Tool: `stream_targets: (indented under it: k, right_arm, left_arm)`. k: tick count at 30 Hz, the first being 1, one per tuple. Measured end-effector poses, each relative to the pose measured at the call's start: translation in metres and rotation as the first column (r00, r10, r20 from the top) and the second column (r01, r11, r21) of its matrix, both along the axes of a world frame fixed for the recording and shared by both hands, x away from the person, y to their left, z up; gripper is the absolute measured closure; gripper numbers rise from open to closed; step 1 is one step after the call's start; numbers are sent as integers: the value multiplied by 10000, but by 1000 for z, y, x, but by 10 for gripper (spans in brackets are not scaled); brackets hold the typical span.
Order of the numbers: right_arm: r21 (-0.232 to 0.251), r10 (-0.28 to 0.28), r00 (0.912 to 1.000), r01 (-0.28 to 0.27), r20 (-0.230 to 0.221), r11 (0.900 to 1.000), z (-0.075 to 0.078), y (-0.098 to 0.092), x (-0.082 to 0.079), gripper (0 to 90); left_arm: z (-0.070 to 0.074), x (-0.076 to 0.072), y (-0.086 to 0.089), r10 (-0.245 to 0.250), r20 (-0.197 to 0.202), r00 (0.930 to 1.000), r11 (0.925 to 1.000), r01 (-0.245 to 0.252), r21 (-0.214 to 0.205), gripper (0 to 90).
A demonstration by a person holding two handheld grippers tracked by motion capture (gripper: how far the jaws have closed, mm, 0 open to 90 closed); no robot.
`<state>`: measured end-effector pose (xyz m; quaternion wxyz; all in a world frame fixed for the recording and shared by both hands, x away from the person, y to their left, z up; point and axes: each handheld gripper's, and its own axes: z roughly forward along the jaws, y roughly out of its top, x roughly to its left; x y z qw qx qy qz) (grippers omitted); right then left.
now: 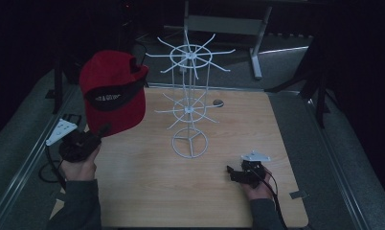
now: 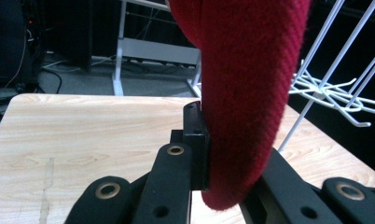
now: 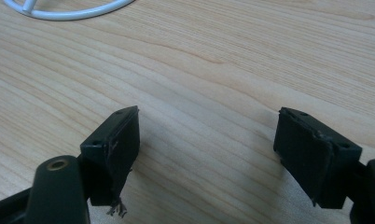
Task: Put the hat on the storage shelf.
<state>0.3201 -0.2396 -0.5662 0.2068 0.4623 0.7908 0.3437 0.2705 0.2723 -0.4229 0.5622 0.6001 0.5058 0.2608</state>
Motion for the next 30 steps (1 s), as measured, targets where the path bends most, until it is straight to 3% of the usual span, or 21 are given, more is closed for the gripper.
stream_targets:
  k: [30]
  right_arm:
    - [4, -1, 10000, 1, 0, 10000, 0, 0, 0, 224]
  left_arm:
    - [23, 2, -4, 33, 834, 9965, 9979, 21, -645, 859]
